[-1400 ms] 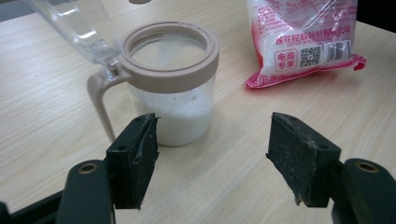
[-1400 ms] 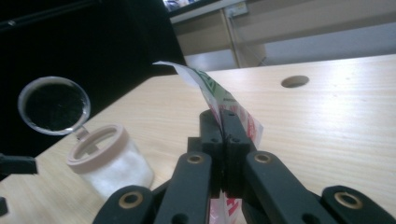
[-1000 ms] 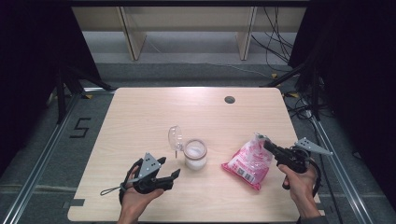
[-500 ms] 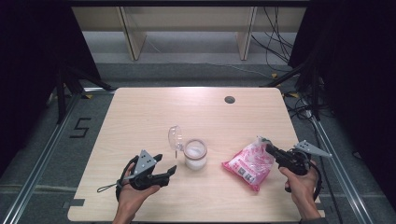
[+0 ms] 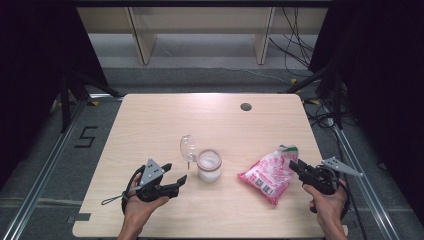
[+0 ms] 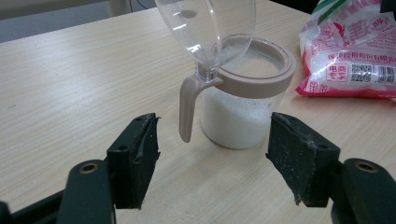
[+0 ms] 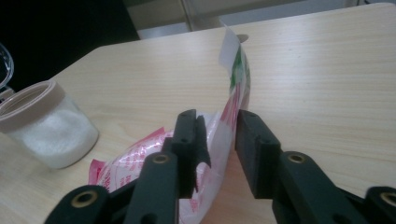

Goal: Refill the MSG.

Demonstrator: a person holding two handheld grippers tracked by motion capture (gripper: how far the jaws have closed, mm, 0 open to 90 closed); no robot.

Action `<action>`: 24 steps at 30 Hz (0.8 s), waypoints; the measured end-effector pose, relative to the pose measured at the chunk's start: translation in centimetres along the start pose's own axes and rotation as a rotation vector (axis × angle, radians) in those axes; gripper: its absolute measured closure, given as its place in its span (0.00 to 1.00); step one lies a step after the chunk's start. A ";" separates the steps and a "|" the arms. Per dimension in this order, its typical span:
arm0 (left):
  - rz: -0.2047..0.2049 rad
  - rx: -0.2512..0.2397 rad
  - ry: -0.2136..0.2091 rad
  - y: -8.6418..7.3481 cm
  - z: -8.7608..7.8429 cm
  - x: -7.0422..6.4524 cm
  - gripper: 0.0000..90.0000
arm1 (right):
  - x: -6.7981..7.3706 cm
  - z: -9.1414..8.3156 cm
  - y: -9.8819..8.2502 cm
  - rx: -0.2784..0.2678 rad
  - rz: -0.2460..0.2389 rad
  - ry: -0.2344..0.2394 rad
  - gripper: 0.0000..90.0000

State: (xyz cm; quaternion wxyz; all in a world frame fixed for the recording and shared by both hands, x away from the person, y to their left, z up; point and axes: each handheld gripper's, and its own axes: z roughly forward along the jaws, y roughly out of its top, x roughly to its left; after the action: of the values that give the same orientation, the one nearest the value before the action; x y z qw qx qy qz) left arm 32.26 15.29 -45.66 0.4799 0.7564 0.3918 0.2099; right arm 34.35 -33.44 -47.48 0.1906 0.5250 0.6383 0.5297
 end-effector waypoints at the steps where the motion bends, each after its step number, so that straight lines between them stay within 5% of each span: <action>1: 0.010 -0.003 -0.003 0.0 0.0 0.1 0.36 | 0.0 -0.3 0.1 0.015 0.001 -0.013 0.73; 10: -0.005 -0.009 0.006 0.0 0.1 0.6 0.37 | 0.4 -1.1 -0.7 -0.034 0.010 -0.011 0.67; 15: -0.010 -0.013 0.010 0.0 0.1 0.7 0.37 | 0.8 -1.7 -0.8 -0.012 0.024 -0.001 0.67; 16: -0.011 -0.009 0.012 0.1 0.0 0.8 0.37 | 0.5 -1.8 -0.9 -0.019 -0.009 0.037 0.67; 17: -0.014 -0.013 0.010 0.1 0.1 0.9 0.37 | 1.0 -1.9 -1.0 -0.015 0.034 0.008 0.67; 19: -0.011 -0.016 0.018 0.1 0.1 1.1 0.37 | 0.9 -2.0 -1.1 -0.011 -0.009 0.000 0.67; 20: -0.001 -0.015 0.018 0.1 0.1 1.2 0.38 | 1.0 -2.0 -1.2 -0.031 0.014 0.015 0.66; 22: -0.014 -0.013 0.011 0.2 0.1 1.4 0.41 | 0.9 -2.2 -1.3 -0.025 -0.027 0.003 0.63; 23: -0.020 -0.018 0.013 0.2 0.1 1.4 0.41 | 1.3 -2.3 -1.4 -0.016 0.015 0.008 0.62; 24: -0.016 -0.019 0.013 0.2 0.1 1.5 0.43 | 1.1 -2.4 -1.5 -0.018 -0.014 0.014 0.62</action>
State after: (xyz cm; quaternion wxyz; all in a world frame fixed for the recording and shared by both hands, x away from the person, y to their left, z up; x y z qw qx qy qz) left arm 33.33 16.33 -45.63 0.4862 0.7473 0.3988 0.2147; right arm 31.36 -33.42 -47.54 0.1947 0.5152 0.6385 0.5375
